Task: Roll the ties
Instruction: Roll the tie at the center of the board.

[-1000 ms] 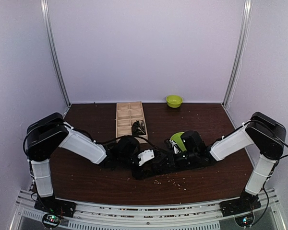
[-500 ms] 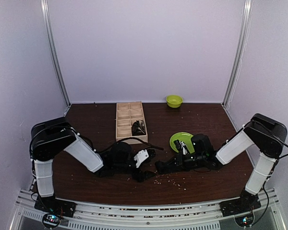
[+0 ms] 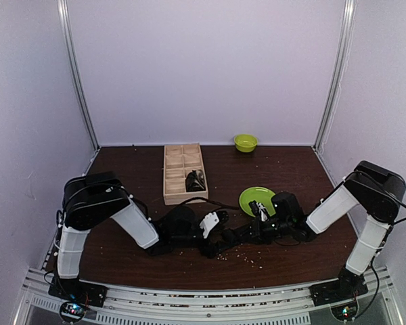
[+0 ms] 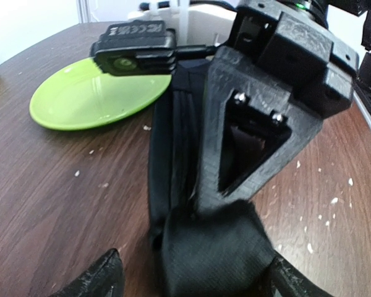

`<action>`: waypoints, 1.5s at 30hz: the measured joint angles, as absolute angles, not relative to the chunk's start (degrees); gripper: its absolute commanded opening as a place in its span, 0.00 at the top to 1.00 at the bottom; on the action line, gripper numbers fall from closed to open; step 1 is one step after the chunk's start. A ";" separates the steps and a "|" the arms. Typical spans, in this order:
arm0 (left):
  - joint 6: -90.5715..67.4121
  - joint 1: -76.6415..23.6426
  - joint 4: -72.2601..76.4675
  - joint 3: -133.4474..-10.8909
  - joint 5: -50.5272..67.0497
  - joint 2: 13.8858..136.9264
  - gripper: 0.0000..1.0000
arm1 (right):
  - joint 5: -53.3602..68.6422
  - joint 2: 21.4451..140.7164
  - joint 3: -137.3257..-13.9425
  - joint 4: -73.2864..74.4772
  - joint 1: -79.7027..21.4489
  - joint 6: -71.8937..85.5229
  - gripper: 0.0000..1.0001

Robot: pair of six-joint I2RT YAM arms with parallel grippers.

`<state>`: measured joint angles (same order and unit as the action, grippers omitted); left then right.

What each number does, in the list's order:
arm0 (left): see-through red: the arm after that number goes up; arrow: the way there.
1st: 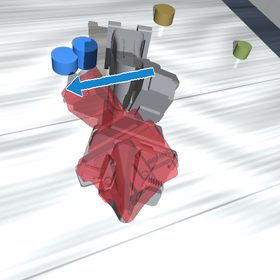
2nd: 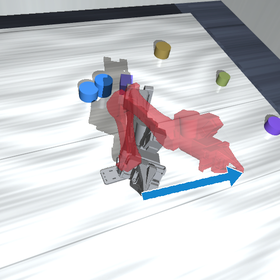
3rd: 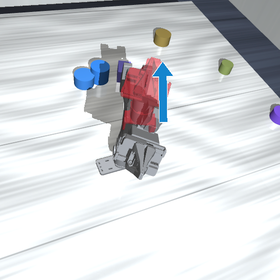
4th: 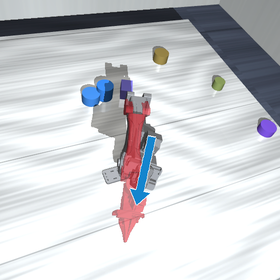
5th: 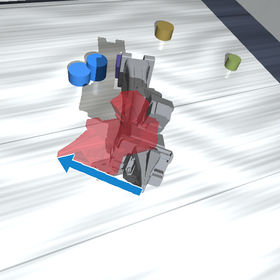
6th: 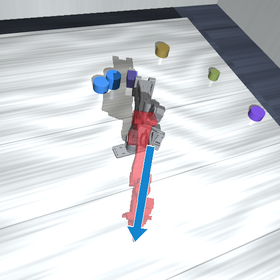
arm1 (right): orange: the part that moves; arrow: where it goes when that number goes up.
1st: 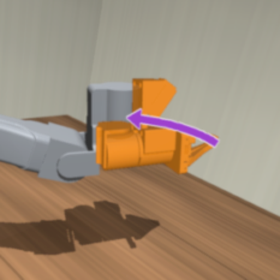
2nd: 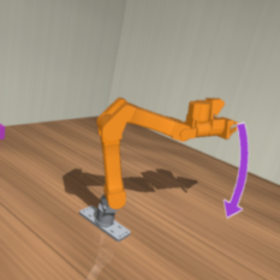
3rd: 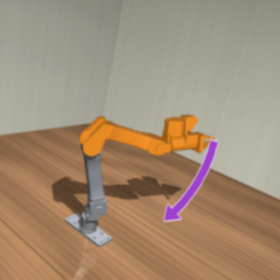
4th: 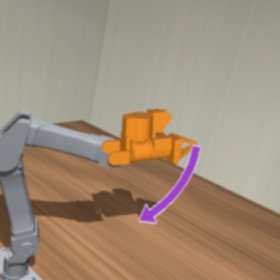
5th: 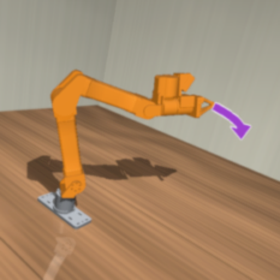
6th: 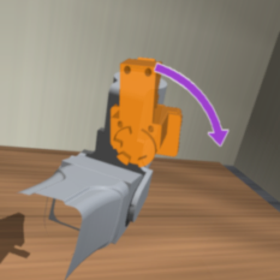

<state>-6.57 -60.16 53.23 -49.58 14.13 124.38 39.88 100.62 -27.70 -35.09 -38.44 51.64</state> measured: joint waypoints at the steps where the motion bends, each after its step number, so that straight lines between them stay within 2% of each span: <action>1: -6.66 -60.29 53.49 -50.06 14.15 124.81 0.26 | 39.81 100.62 -27.70 -35.07 -38.44 51.57 1.00; 3: -6.79 -60.51 53.49 -50.85 14.37 125.38 0.27 | 39.72 100.62 -27.70 -35.00 -38.44 51.44 1.00; 8: -6.85 -60.99 52.38 -52.18 14.50 125.78 0.22 | 38.98 100.49 -27.70 -34.48 -38.44 51.20 1.00; 13: -8.03 -61.95 53.04 -51.46 11.99 125.56 0.24 | 38.48 100.25 -27.75 -34.02 -38.54 51.20 1.00; 16: -8.69 -62.57 53.10 -51.42 9.69 125.56 0.33 | 38.06 100.16 -27.70 -34.04 -38.83 51.53 1.00; 20: -8.93 -62.98 51.81 -52.21 7.16 125.56 0.54 | 37.12 100.07 -27.29 -34.98 -39.57 52.90 1.00; 24: -7.42 -63.42 48.53 -52.86 7.14 124.64 0.63 | 36.10 99.98 -26.15 -37.36 -39.97 54.59 1.00; 28: -3.51 -62.87 41.67 -53.58 10.37 122.26 0.65 | 35.97 97.19 -24.56 -36.56 -40.34 55.46 0.67; 30: -0.62 -62.06 35.40 -55.00 12.71 120.66 0.66 | 35.83 93.76 -24.08 -33.71 -40.42 54.98 0.58; 36: 6.22 -60.01 21.08 -59.75 17.69 118.87 0.66 | 35.24 85.58 -27.90 -23.81 -40.38 50.41 0.51; 45: 8.71 -58.65 14.98 -60.88 21.54 117.84 0.65 | 36.38 90.43 -32.88 -18.96 -41.78 49.32 0.59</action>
<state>8.71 -58.65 14.98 -60.88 21.54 117.84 36.38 90.43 -32.88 -18.96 -41.78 49.32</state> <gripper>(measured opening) 0.348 0.429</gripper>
